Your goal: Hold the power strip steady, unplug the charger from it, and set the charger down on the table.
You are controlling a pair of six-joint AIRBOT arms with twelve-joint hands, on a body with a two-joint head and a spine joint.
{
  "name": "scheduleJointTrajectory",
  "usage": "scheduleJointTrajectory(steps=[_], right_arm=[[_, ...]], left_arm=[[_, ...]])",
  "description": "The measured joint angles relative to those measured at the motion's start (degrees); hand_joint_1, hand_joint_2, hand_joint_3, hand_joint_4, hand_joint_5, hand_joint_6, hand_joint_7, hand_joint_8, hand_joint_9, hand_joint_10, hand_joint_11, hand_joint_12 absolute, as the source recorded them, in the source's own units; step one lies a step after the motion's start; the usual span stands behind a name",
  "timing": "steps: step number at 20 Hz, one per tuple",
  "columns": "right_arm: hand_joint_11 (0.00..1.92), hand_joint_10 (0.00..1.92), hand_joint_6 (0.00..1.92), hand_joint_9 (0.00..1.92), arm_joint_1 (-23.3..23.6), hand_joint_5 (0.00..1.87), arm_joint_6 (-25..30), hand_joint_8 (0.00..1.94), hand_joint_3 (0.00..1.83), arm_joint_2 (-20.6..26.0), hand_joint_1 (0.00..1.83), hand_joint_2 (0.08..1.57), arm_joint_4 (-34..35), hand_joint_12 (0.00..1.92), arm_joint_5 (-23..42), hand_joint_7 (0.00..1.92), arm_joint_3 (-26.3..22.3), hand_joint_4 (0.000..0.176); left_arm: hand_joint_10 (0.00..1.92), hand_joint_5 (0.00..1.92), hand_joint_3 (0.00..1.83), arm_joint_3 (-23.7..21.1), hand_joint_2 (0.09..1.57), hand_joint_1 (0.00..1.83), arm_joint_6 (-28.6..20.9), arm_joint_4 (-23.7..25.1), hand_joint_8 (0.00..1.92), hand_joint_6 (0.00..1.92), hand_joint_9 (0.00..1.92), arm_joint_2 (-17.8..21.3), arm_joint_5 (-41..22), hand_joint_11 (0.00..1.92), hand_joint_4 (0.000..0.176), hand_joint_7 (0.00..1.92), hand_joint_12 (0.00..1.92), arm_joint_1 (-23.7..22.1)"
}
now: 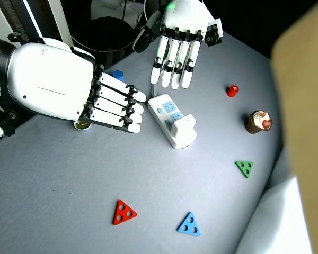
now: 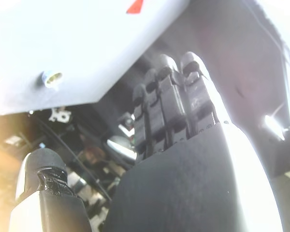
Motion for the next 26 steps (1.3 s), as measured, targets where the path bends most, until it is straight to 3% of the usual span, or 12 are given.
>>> scheduleJointTrajectory(steps=[8, 13, 17, 26], right_arm=[[0.07, 0.00, 0.00, 0.08, 0.00, 0.04, 0.00, 0.00, 0.01, -0.02, 0.00, 0.85, -0.04, 0.06, -0.04, 0.07, -0.17, 0.000], [0.05, 0.00, 0.00, 0.07, 0.00, 0.03, 0.00, 0.00, 0.01, 0.00, 0.00, 0.88, -0.02, 0.04, -0.04, 0.06, -0.17, 0.000], [0.10, 0.00, 0.00, 0.10, 0.11, 0.05, 0.00, 0.00, 0.01, 0.00, 0.01, 0.94, -0.02, 0.04, -0.02, 0.09, -0.17, 0.000], [0.17, 0.00, 0.00, 0.17, 0.11, 0.10, 0.02, 0.00, 0.00, -0.55, 0.51, 1.01, 1.09, 0.06, -0.20, 0.15, -1.14, 0.000]], left_arm=[[0.00, 0.04, 0.00, -0.15, 0.88, 0.00, -6.01, 3.82, 0.00, 0.00, 0.04, -0.76, 5.18, 0.04, 0.000, 0.04, 0.06, 1.55], [0.00, 0.05, 0.00, 1.51, 0.89, 0.00, -13.11, 11.21, 0.00, 0.00, 0.05, -2.51, 7.87, 0.03, 0.000, 0.05, 0.05, 1.84], [0.00, 0.01, 0.00, 1.92, 0.89, 0.00, -13.42, 11.37, 0.00, 0.00, 0.01, -4.22, 9.99, 0.00, 0.000, 0.01, 0.02, 2.25], [0.00, 0.02, 0.01, 3.13, 0.91, 0.00, -14.36, 12.50, 0.01, 0.01, 0.02, -4.83, 12.57, 0.01, 0.000, 0.02, 0.01, 5.25]])
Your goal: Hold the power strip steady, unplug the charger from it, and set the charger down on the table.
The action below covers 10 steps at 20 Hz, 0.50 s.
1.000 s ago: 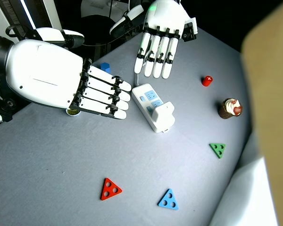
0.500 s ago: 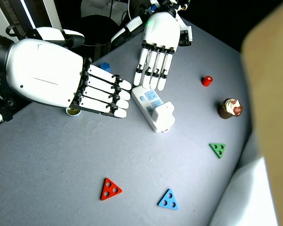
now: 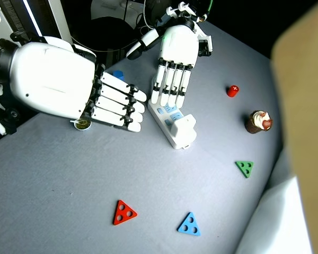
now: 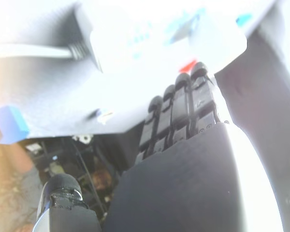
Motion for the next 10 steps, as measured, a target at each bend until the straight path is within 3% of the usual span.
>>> scheduleJointTrajectory(steps=[1, 3, 5, 10], right_arm=[[0.18, 0.00, 0.00, 0.17, 0.00, 0.11, -0.02, 0.00, 0.00, 0.00, 0.61, 1.00, 0.59, 0.06, -0.02, 0.16, 0.15, 0.000], [0.19, 0.00, 0.00, 0.18, 0.00, 0.11, -0.02, 0.00, 0.00, -0.07, 0.60, 1.00, 2.36, 0.06, -0.04, 0.16, 0.61, 0.000], [0.20, 0.01, 0.01, 0.19, 0.00, 0.12, 0.00, 0.01, 0.00, -0.33, 0.73, 0.98, 5.55, 0.07, -0.33, 0.18, 1.38, 0.000], [0.24, 0.01, 0.01, 0.20, -0.20, 0.14, -0.02, 0.01, 0.01, -4.26, 0.95, 1.02, 10.97, 0.08, -2.43, 0.17, 4.59, 0.000]], left_arm=[[0.01, 0.02, 0.00, 0.44, 0.91, 0.00, 0.00, 0.00, 0.01, 0.01, 0.03, -0.33, 0.09, 0.02, 0.000, 0.03, 0.02, 0.42], [0.00, 0.00, 0.01, 1.31, 0.91, 0.00, -0.17, 0.11, 0.00, 0.00, 0.00, -1.36, 0.15, 0.00, 0.000, 0.00, 0.00, 1.29], [0.00, 0.00, 0.01, 1.92, 0.92, 0.00, -0.20, 0.22, 0.00, 0.00, 0.00, -1.95, 0.07, 0.00, 0.000, 0.00, 0.00, 1.31], [0.00, 0.00, 0.00, 3.37, 0.91, 0.00, -0.20, 0.37, 0.00, 0.00, 0.01, -3.50, 0.48, 0.01, 0.000, 0.01, 0.01, 1.88]])
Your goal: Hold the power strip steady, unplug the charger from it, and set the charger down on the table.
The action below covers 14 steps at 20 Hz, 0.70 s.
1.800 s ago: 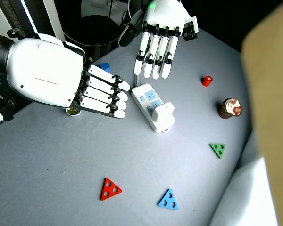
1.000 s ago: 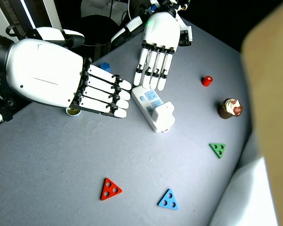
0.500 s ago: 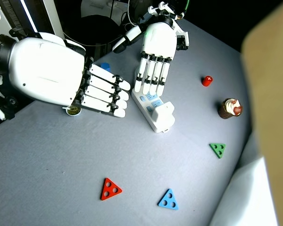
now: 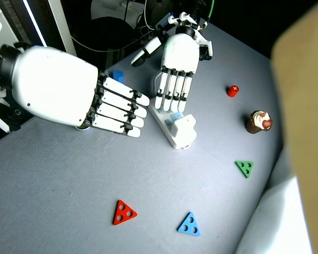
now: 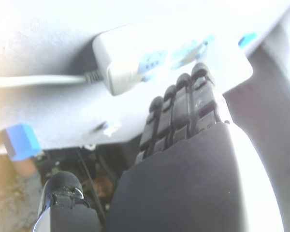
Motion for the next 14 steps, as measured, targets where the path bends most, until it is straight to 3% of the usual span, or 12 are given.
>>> scheduleJointTrajectory(steps=[8, 14], right_arm=[[0.23, 0.01, 0.01, 0.23, -1.77, 0.20, -0.24, 0.01, 0.00, -5.81, 0.97, 1.05, 7.56, 0.08, 0.57, 0.23, 4.98, 0.000], [0.23, 0.00, 0.00, 0.22, -2.43, 0.16, -11.32, 0.00, 0.01, -10.10, 0.95, 1.09, 19.58, 0.09, 4.09, 0.20, 7.34, 0.000]], left_arm=[[0.00, 0.01, 0.00, 0.72, 0.91, 0.00, -1.07, 1.22, 0.00, 0.00, 0.01, -0.96, 0.68, 0.01, 0.000, 0.01, 0.00, 0.39], [0.00, 0.02, 0.00, 0.85, 0.91, 0.00, -1.29, 1.27, 0.00, 0.00, 0.03, -1.44, 0.61, 0.02, 0.000, 0.02, 0.01, 0.98]])
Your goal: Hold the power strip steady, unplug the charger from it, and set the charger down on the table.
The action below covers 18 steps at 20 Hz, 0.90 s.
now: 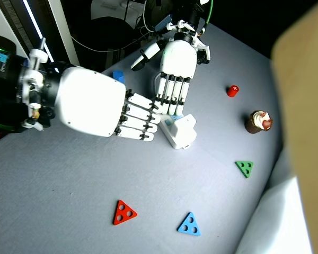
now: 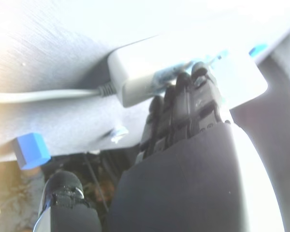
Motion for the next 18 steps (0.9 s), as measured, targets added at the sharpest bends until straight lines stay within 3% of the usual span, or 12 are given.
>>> scheduleJointTrajectory(steps=[5, 9, 18], right_arm=[[0.25, 0.00, 0.00, 0.24, -1.14, 0.17, -6.91, 0.00, 0.00, -4.24, 1.00, 1.07, 9.11, 0.10, 2.01, 0.22, 3.19, 0.000], [0.27, 0.00, 0.01, 0.26, -2.58, 0.23, -7.30, 0.01, 0.00, -7.28, 1.01, 1.04, 10.38, 0.12, 4.50, 0.27, 5.95, 0.000], [0.25, 0.00, 0.00, 0.26, -4.24, 0.22, -7.34, 0.00, 0.01, -14.08, 0.99, 1.06, 15.78, 0.12, 6.69, 0.26, 14.47, 0.000]], left_arm=[[0.01, 0.03, 0.00, 0.17, 0.91, 0.00, -0.79, 0.81, 0.01, 0.01, 0.03, -0.35, -0.59, 0.04, 0.000, 0.03, 0.02, 0.52], [0.00, 0.00, 0.00, 0.42, 0.92, 0.00, -3.19, 3.08, 0.00, 0.00, 0.01, -0.63, -0.87, 0.01, 0.000, 0.01, 0.00, 0.52], [0.00, 0.01, 0.00, 0.48, 0.91, 0.00, -3.37, 3.91, 0.00, 0.00, 0.01, -0.68, -0.92, 0.02, 0.000, 0.01, 0.01, 0.52]])
